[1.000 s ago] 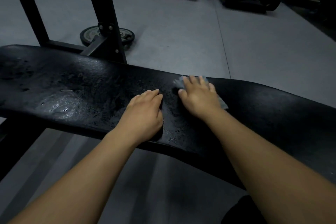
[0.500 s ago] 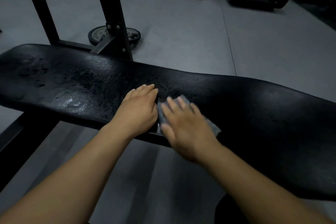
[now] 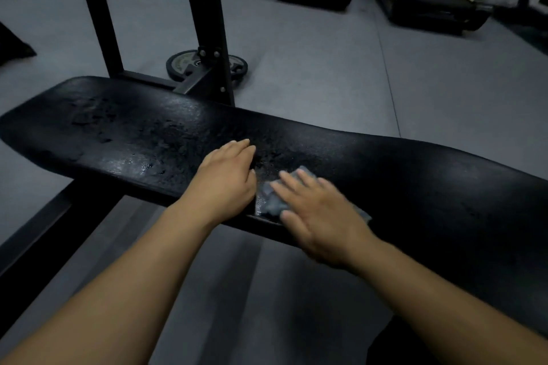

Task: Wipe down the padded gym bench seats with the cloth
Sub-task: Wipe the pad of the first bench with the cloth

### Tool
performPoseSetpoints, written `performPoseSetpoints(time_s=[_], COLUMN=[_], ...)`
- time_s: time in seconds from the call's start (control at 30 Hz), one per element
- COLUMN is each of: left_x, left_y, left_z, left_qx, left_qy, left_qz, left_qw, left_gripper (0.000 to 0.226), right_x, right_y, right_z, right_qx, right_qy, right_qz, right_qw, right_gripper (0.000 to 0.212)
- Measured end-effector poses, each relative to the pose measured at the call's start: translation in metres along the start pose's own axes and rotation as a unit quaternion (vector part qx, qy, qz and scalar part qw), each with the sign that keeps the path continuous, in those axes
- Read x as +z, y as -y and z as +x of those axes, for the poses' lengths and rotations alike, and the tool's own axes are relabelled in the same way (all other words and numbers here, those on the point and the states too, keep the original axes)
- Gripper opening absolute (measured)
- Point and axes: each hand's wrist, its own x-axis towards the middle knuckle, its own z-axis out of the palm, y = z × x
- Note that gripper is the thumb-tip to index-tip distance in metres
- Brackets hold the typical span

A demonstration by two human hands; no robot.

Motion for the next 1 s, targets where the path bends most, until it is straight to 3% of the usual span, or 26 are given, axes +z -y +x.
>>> performPoseSetpoints(time_s=[0.1,0.17,0.33,0.4,0.53,0.6,0.7,0.77,0.87,0.93,1.0], left_x=[0.001,0.003,0.003,0.005,0.006,0.007,0.008,0.008,0.006,0.003,-0.002], left_y=[0.002,0.001,0.009,0.012,0.015,0.018,0.021,0.019,0.021,0.025,0.028], left_z=[-0.001,-0.001,0.002,0.003,0.001,0.004,0.013,0.017,0.018,0.016,0.016], left_qx=[-0.005,-0.005,-0.004,0.005,0.004,-0.007,-0.018,-0.014,-0.02,-0.03,-0.044], left_qy=[0.0,0.002,0.011,0.016,0.0,-0.006,0.003,0.008,0.009,0.006,0.004], left_qz=[-0.001,0.001,-0.017,-0.012,0.0,0.004,-0.002,-0.003,0.0,0.01,0.015], left_qw=[1.0,1.0,1.0,1.0,1.0,1.0,1.0,1.0,1.0,0.999,0.999], left_gripper=[0.055,0.056,0.07,0.061,0.056,0.057,0.058,0.058,0.059,0.06,0.061], right_x=[-0.009,-0.008,0.003,-0.004,-0.011,-0.005,0.001,-0.005,-0.016,-0.016,-0.005], right_y=[-0.05,-0.036,0.022,-0.011,-0.051,-0.027,0.005,-0.009,-0.06,-0.063,-0.033], right_z=[0.045,0.077,0.037,0.038,0.108,0.124,0.08,0.049,0.068,0.1,0.12], right_qx=[0.131,0.179,-0.006,0.022,0.168,0.162,0.024,-0.008,0.098,0.179,0.148], right_qy=[-0.002,-0.02,-0.026,-0.021,-0.024,-0.026,-0.029,-0.024,-0.027,-0.038,-0.056], right_qz=[-0.031,-0.02,0.021,0.018,-0.013,-0.01,-0.005,0.009,-0.036,-0.026,-0.032], right_qw=[0.991,0.984,0.999,0.999,0.985,0.986,0.999,1.0,0.994,0.983,0.987], right_gripper=[0.067,0.062,0.06,0.066,0.061,0.061,0.065,0.076,0.085,0.071,0.065])
